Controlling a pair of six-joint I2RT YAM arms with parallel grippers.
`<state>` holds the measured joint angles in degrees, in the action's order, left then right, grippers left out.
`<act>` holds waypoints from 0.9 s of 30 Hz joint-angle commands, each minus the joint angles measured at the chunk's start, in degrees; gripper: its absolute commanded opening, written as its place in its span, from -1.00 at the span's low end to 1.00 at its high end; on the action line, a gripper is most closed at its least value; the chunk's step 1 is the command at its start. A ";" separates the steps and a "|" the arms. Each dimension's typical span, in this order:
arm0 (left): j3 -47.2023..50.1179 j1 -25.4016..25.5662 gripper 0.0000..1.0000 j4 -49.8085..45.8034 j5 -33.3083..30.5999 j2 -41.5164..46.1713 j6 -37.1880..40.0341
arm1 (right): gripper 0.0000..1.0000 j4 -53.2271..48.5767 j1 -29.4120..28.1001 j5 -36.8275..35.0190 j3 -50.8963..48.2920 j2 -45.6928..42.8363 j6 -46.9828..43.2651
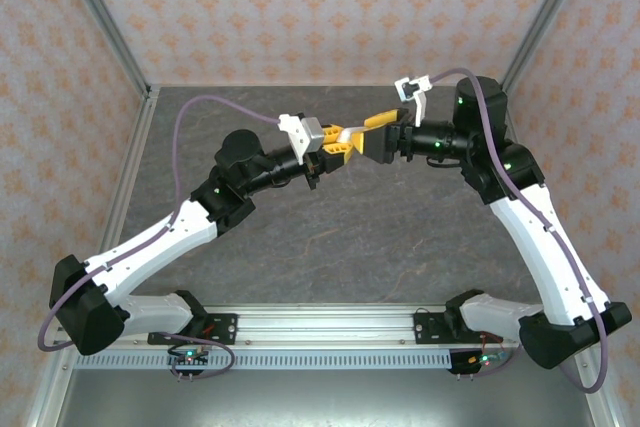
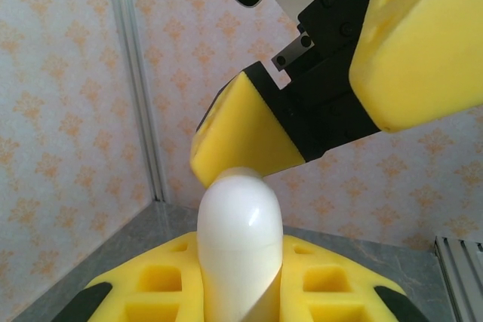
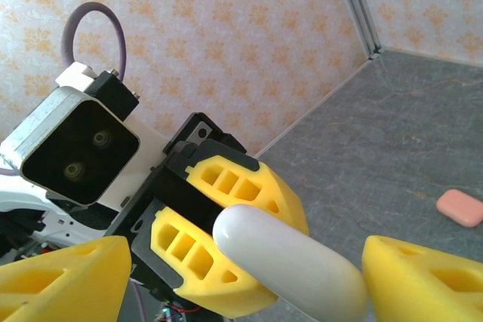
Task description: Insert the wireless bluetooth earbuds into the charging case
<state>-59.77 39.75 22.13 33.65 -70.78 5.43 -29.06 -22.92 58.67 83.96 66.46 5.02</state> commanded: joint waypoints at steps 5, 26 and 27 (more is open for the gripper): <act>-1.43 -0.58 -1.00 -4.15 -3.48 0.04 -1.92 | 0.69 -5.18 0.33 -14.81 2.46 -1.07 -2.81; 2.83 -8.89 -1.00 -16.86 -12.22 -22.57 -31.89 | 0.94 -8.09 1.65 -43.95 -4.36 -0.72 6.59; 2.49 -8.82 -1.00 -16.34 -12.13 -24.21 -33.11 | 0.94 -8.33 1.70 -44.07 -4.48 -0.72 6.44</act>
<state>-54.78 31.07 5.15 22.00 -93.17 -22.22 -36.75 -21.43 16.80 80.07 66.15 10.59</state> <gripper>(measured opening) 0.187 0.972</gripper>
